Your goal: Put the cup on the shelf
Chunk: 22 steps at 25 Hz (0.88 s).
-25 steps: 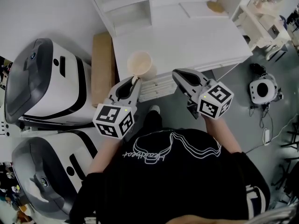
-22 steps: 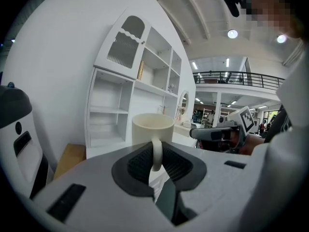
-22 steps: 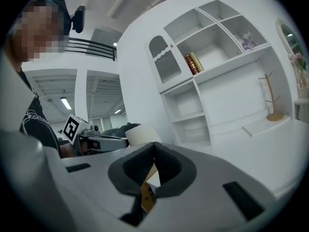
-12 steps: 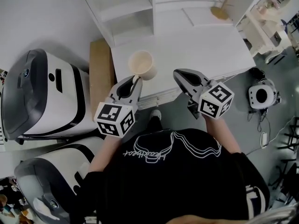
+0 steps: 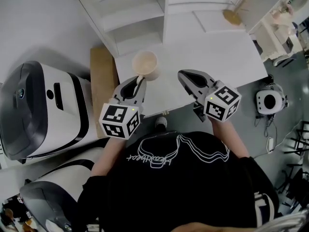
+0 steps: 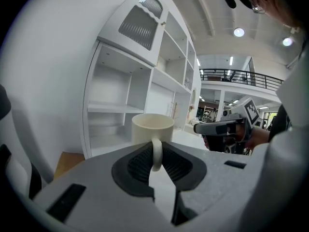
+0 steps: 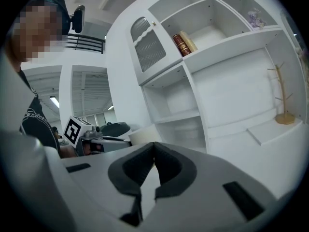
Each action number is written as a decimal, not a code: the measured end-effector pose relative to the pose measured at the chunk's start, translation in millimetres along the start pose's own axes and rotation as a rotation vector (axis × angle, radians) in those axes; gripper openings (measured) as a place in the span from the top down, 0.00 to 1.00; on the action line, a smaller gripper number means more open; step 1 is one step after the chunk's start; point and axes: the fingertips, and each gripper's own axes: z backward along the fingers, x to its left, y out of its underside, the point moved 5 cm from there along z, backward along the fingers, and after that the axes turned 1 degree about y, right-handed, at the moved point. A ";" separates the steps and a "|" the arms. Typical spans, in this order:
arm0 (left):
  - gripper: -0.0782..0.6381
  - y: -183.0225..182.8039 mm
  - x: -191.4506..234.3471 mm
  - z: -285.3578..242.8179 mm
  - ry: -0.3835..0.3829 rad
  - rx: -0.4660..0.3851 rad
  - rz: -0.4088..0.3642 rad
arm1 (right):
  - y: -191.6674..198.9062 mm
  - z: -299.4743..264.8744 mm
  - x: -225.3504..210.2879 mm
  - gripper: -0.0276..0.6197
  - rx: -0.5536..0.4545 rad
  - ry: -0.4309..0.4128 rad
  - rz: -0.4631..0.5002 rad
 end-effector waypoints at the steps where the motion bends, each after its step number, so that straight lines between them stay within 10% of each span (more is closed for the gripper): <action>1: 0.82 -0.3 6.4 -4.4 -0.001 0.004 0.005 | -0.6 -5.5 -2.6 0.95 0.003 -0.001 -0.002; 22: 0.82 -8.0 100.7 -90.1 -0.081 0.039 -0.031 | -8.4 -77.4 -58.9 0.95 0.036 0.008 -0.017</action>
